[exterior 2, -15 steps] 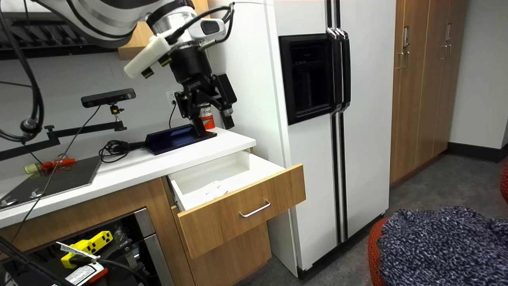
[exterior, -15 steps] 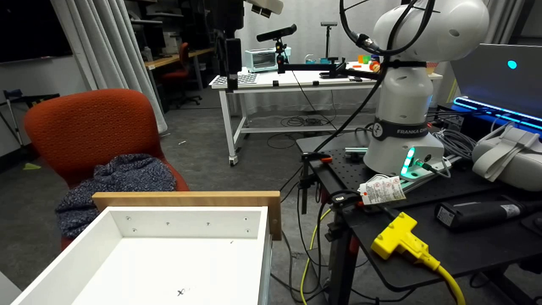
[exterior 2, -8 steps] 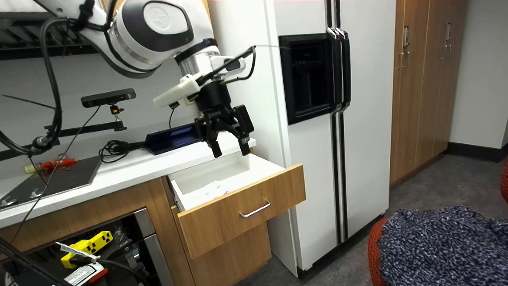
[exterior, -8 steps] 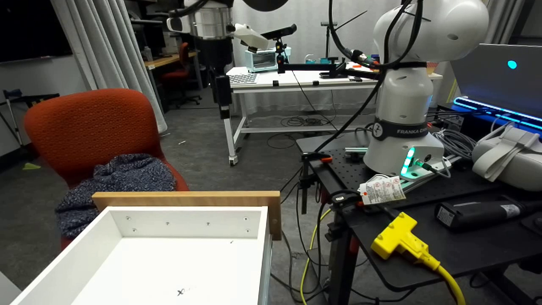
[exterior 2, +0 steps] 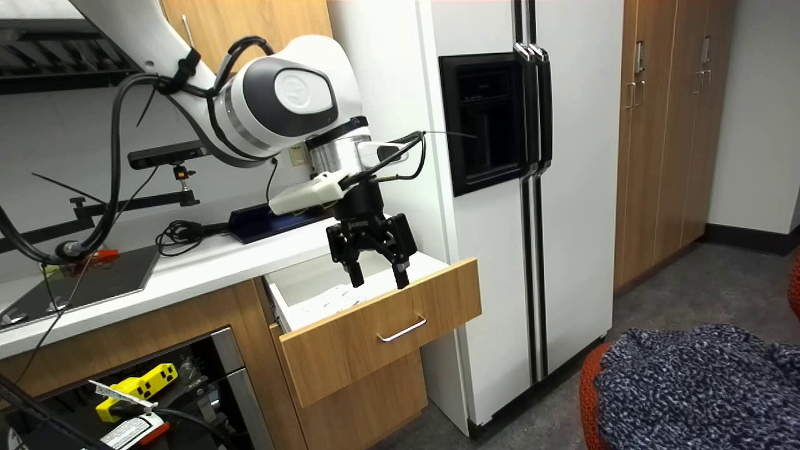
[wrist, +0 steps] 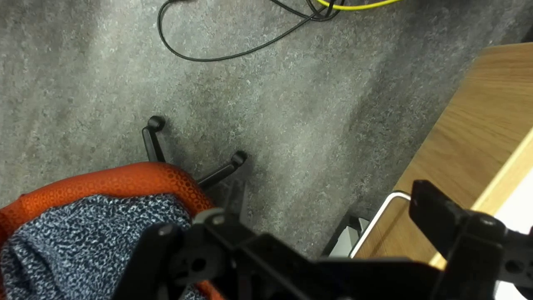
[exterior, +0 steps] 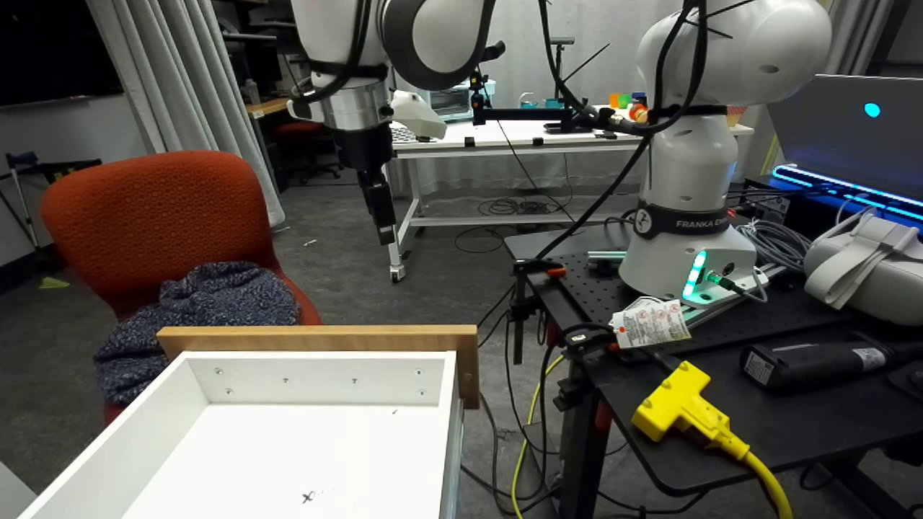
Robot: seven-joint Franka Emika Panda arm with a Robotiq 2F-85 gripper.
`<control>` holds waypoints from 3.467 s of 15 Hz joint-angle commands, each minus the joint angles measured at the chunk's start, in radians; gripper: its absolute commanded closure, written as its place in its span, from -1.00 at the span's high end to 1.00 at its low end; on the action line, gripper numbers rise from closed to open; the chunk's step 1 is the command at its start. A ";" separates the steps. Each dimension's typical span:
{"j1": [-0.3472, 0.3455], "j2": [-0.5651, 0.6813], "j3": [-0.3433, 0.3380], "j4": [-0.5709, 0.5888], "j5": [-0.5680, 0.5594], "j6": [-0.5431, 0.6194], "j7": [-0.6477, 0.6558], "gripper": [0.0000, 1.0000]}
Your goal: Close the open drawer
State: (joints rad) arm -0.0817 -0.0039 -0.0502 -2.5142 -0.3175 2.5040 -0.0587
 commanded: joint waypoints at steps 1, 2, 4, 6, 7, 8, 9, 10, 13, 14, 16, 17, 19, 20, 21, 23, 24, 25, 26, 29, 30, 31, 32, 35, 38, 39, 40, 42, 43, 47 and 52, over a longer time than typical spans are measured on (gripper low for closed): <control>0.006 0.006 -0.006 0.003 0.001 -0.002 0.001 1.00; 0.006 0.008 -0.006 0.004 0.001 -0.002 0.001 1.00; 0.006 0.008 -0.006 0.006 0.001 -0.002 0.001 1.00; 0.004 0.044 -0.009 0.027 -0.024 0.015 0.014 1.00; 0.005 0.063 -0.009 0.038 -0.030 0.023 0.018 1.00; 0.006 0.083 -0.009 0.053 -0.043 0.031 0.027 1.00; 0.009 0.106 -0.008 0.071 -0.049 0.038 0.028 1.00; 0.012 0.134 -0.009 0.096 -0.062 0.045 0.031 1.00; 0.022 0.215 -0.016 0.171 -0.088 0.067 0.045 1.00; 0.025 0.245 -0.018 0.198 -0.081 0.072 0.046 1.00; 0.032 0.301 -0.022 0.246 -0.071 0.082 0.047 1.00; 0.035 0.329 -0.023 0.270 -0.063 0.085 0.051 1.00; 0.035 0.378 -0.022 0.314 -0.034 0.087 0.054 1.00; 0.035 0.399 -0.023 0.334 -0.024 0.085 0.056 1.00; 0.031 0.419 -0.020 0.351 -0.010 0.082 0.051 1.00; 0.032 0.452 -0.023 0.379 0.002 0.083 0.050 0.45; 0.030 0.467 -0.022 0.392 0.009 0.082 0.047 0.31; 0.028 0.479 -0.020 0.402 0.021 0.081 0.044 0.16; 0.022 0.489 -0.014 0.411 0.042 0.079 0.036 -0.03; 0.010 0.513 0.009 0.431 0.112 0.073 0.018 -0.47; 0.012 0.519 0.013 0.437 0.130 0.072 0.021 -0.61; 0.020 0.523 0.008 0.440 0.136 0.076 0.034 -0.78; 0.015 0.527 0.019 0.444 0.159 0.074 0.028 -0.92; 0.011 0.540 0.031 0.458 0.206 0.072 0.026 -1.00; 0.002 0.544 0.050 0.463 0.256 0.071 0.015 -1.00; 0.000 0.546 0.057 0.465 0.274 0.070 0.013 -1.00; -0.006 0.548 0.069 0.467 0.298 0.068 0.005 -1.00; -0.009 0.550 0.085 0.467 0.335 0.069 -0.004 -1.00; -0.003 0.551 0.087 0.466 0.344 0.071 -0.001 -1.00; -0.005 0.559 0.116 0.468 0.388 0.068 -0.017 -1.00; -0.015 0.561 0.152 0.470 0.437 0.066 -0.053 -1.00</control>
State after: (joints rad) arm -0.0740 0.5417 0.0629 -2.0654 0.0611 2.5707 -0.0557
